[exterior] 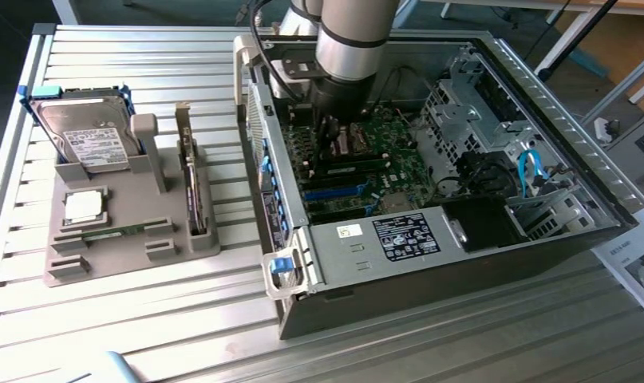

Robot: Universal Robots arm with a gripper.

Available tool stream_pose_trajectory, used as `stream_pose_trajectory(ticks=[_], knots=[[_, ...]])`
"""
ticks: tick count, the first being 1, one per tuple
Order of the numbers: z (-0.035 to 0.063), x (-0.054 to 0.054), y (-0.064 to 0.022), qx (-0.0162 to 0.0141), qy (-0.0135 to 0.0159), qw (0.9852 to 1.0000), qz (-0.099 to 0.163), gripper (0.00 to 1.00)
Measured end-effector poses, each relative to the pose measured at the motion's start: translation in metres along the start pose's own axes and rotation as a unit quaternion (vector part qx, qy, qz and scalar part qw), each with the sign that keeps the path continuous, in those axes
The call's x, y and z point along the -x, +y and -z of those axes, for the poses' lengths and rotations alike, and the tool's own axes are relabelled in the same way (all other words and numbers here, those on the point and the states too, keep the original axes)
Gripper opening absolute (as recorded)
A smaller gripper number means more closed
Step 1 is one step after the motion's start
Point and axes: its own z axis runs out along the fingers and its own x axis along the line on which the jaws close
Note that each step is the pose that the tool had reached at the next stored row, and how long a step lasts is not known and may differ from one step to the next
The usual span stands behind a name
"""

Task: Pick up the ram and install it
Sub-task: 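Press down the ram until it locks into place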

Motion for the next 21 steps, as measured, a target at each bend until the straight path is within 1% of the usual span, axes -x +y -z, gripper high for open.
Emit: stream_pose_trajectory(ticks=[2,5,8,12,17,21], knots=[[0.0037,0.000,-0.0001,0.0001,0.0000,1.0000,0.000,0.11],[0.0139,0.000,-0.0003,0.0002,0.0000,1.0000,0.000,0.11],[0.0197,-0.001,-0.0005,0.0003,0.0000,1.0000,0.000,0.11],[0.0339,-0.001,-0.0008,0.0003,0.0003,1.0000,0.000,0.11],[0.0495,-0.001,-0.0011,0.0002,0.0009,1.0000,0.000,0.11],[0.0562,-0.002,-0.0012,0.0002,0.0013,1.0000,0.000,0.11]])
